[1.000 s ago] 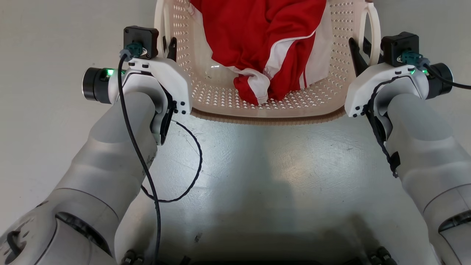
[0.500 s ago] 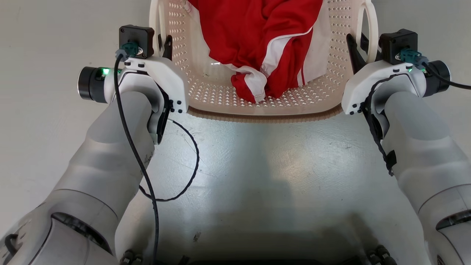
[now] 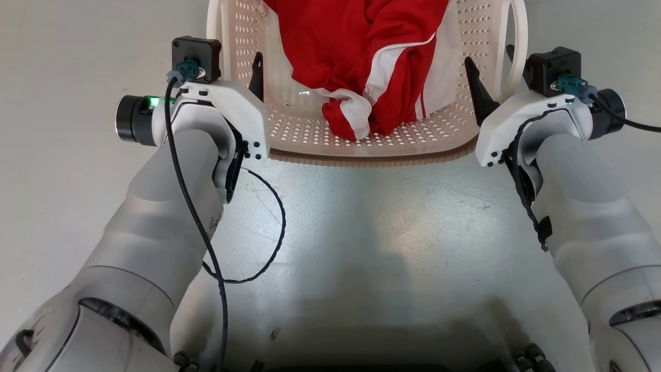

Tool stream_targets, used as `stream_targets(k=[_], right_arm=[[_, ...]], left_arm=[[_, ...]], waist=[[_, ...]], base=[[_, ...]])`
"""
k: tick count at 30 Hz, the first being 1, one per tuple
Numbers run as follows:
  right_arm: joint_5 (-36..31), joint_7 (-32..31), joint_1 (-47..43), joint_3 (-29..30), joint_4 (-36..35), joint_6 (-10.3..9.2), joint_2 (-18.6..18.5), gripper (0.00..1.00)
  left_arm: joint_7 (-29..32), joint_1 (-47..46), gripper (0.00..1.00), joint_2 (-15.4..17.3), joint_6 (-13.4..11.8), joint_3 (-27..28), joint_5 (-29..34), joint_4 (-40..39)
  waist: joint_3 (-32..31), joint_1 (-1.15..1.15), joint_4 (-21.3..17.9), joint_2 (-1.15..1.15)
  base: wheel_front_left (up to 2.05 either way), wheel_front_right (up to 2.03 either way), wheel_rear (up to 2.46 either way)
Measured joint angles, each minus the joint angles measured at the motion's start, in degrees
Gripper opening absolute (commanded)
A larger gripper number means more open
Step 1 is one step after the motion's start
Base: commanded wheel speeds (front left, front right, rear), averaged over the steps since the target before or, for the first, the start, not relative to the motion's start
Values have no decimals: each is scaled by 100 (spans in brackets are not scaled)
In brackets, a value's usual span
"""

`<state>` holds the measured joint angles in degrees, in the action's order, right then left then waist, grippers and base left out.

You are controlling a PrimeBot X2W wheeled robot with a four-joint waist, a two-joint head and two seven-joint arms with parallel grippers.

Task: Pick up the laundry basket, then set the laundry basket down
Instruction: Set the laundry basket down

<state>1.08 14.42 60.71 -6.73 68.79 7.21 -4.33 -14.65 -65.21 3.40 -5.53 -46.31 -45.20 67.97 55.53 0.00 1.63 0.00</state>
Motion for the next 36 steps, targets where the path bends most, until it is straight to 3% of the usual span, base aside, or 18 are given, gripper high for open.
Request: stream_targets(k=[8,20,36], right_arm=[[15,1,-171,60,-194,0,1,100],[566,1,-561,-129,-619,0,7,100],[177,2,-1494,383,-1378,0,-13,100]], left_arm=[[0,9,100,-3,-53,122,91,108],[0,391,100,32,-52,380,229,-14],[0,1697,100,357,83,1144,804,-1305]], waist=[[-170,0,-14,0],[-747,0,-53,0],[-2192,0,-208,0]], base=[[0,0,0],[0,0,0],[0,0,0]])
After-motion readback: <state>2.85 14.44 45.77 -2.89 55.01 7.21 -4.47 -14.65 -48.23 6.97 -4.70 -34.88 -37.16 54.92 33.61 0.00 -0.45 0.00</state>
